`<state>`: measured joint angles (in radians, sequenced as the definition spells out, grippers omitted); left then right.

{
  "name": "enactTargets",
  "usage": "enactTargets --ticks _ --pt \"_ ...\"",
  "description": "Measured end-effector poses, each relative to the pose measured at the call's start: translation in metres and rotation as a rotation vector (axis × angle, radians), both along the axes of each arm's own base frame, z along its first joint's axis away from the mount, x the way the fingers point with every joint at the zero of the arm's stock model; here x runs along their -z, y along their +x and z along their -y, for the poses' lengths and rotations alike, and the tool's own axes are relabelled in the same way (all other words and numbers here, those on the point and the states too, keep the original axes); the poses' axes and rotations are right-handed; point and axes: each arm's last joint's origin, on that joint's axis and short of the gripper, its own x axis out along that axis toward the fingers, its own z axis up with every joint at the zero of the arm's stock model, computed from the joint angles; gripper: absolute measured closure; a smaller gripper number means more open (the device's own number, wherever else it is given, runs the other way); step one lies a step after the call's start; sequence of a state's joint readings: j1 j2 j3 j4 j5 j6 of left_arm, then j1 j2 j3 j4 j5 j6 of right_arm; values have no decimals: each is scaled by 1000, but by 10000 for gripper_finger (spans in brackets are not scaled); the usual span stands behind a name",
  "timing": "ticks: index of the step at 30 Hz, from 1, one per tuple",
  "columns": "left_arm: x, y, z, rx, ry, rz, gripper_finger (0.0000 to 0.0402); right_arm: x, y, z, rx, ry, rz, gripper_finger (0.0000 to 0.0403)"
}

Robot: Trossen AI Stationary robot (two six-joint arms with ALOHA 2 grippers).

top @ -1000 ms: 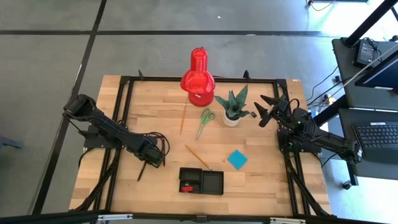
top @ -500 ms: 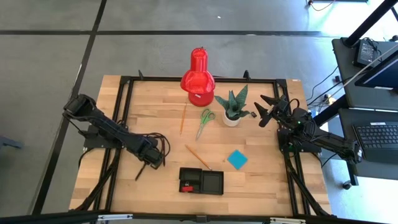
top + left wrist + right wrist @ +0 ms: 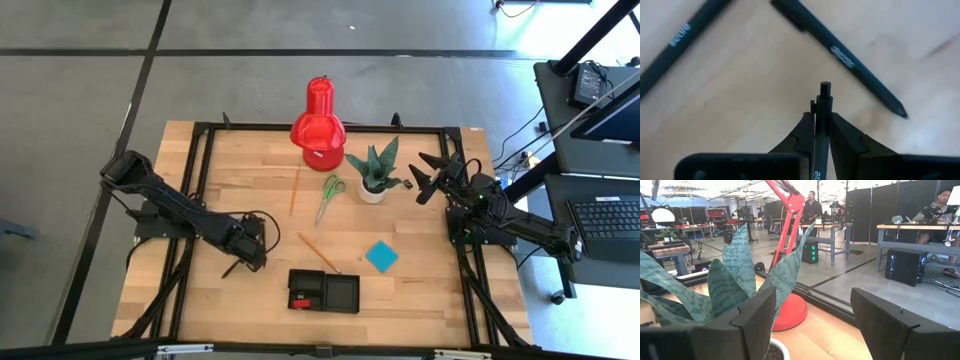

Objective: Pick and place office supplies into organizer
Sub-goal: Put the bottom left black pen into the desk organizer

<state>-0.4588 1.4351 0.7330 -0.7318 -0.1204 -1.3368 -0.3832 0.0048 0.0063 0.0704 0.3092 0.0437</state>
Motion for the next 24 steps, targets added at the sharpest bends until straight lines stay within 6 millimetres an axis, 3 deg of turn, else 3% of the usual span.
enactTargets --ticks 8,16,24 --pt "-36 5 -2 39 100 219 369 0 0 0 0 0 0 143" --pt "-83 22 -1 149 310 671 368 0 0 0 0 0 0 143" --pt "-116 44 9 330 425 1017 366 0 0 0 0 0 1 143"
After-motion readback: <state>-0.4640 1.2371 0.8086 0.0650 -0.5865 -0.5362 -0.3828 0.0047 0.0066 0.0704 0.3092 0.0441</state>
